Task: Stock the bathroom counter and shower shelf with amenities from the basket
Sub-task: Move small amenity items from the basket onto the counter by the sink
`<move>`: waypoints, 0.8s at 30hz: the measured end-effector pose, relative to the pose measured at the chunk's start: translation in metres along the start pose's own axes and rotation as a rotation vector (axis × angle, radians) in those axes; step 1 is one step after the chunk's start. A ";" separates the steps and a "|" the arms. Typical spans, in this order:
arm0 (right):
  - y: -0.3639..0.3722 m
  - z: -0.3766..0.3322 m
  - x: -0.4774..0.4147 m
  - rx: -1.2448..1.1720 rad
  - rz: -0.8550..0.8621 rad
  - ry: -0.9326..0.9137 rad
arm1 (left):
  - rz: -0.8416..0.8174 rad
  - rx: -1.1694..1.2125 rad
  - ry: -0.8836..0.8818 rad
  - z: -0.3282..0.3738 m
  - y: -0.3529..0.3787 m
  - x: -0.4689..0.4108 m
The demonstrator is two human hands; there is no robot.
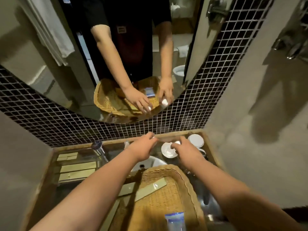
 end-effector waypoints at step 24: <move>0.087 0.071 -0.070 -0.112 0.047 0.071 | -0.320 0.111 0.029 0.009 0.149 -0.148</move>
Point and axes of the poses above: each hand's wrist, its own x-axis away from the middle knuckle, its own y-axis out of the palm, z = x × y, the point moved 8 cm from there along -x, towards the middle knuckle, and after that the axes turned 8 degrees about y, right-handed, at the moved point
